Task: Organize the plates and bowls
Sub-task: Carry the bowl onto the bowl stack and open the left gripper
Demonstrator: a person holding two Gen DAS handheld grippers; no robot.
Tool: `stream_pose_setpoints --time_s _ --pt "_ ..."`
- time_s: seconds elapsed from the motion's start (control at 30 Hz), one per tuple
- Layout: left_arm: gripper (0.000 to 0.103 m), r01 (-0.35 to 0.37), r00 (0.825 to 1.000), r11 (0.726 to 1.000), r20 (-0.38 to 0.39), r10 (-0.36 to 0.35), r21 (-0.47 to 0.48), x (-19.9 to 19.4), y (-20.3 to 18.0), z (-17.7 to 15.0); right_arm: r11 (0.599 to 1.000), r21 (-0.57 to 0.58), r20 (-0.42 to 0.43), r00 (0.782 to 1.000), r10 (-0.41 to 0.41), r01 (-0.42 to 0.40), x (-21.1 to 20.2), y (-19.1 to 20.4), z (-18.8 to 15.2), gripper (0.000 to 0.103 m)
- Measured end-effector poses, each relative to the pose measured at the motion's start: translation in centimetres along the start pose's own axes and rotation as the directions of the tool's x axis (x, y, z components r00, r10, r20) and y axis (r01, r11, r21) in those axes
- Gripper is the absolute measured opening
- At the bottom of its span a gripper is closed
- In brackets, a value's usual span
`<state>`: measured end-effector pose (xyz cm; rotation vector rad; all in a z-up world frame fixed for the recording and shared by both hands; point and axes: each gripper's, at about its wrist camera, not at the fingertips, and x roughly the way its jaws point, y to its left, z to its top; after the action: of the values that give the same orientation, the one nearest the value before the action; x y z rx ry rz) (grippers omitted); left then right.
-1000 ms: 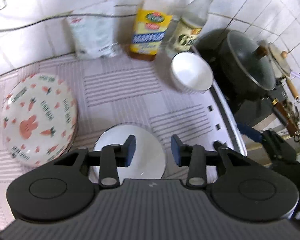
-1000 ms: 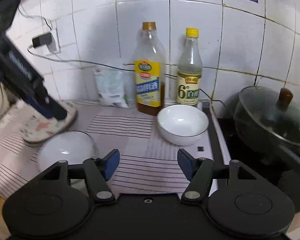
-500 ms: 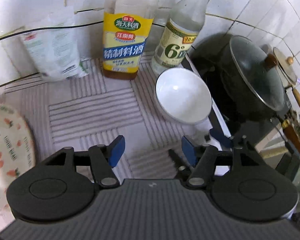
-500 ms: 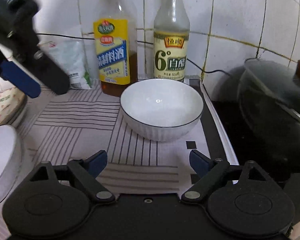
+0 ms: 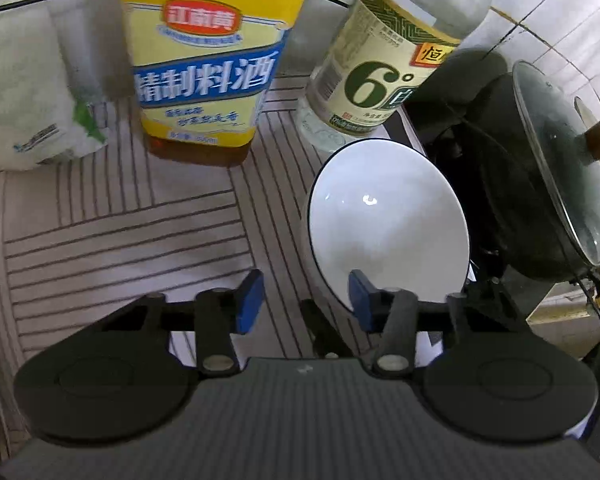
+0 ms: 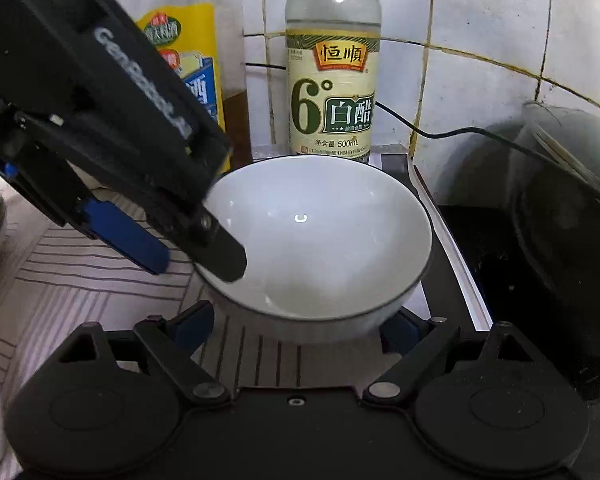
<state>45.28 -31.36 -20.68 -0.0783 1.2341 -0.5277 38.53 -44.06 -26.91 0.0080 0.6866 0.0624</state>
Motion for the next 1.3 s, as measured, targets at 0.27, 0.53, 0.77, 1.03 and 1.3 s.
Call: stream_pose_setpoints --time_s 0.27,0.53,0.77,1.03,1.3 --pt "0.017 -0.012 1.0 0.999 0.012 0.011 0.03 0.0 -1.7 -0.2 0.999 0.049 0.03 1.0 0.009 -0.011 0.0 -0.5 0.0 0.091" --pt "0.017 -0.047 0.999 0.997 0.024 0.046 0.058 -2.6 -2.8 -1.7 0.998 0.061 0.054 0.998 0.019 -0.022 -2.6 0.1 -0.2 0.091" --pt "0.017 -0.076 0.996 0.995 0.055 0.073 0.065 -7.4 -3.0 -3.7 0.997 0.031 0.119 0.99 0.073 -0.077 -7.6 1.6 0.4 0.091" --pt "0.017 -0.069 0.993 0.997 0.097 0.066 0.028 -14.3 -2.2 -6.8 0.978 -0.077 0.174 0.963 0.205 -0.194 -14.2 3.2 1.3 0.091" --pt "0.018 -0.111 0.985 0.994 0.133 0.111 -0.003 -19.4 -0.2 -10.1 0.94 -0.204 0.191 0.931 0.312 -0.273 -18.0 5.6 1.3 0.091"
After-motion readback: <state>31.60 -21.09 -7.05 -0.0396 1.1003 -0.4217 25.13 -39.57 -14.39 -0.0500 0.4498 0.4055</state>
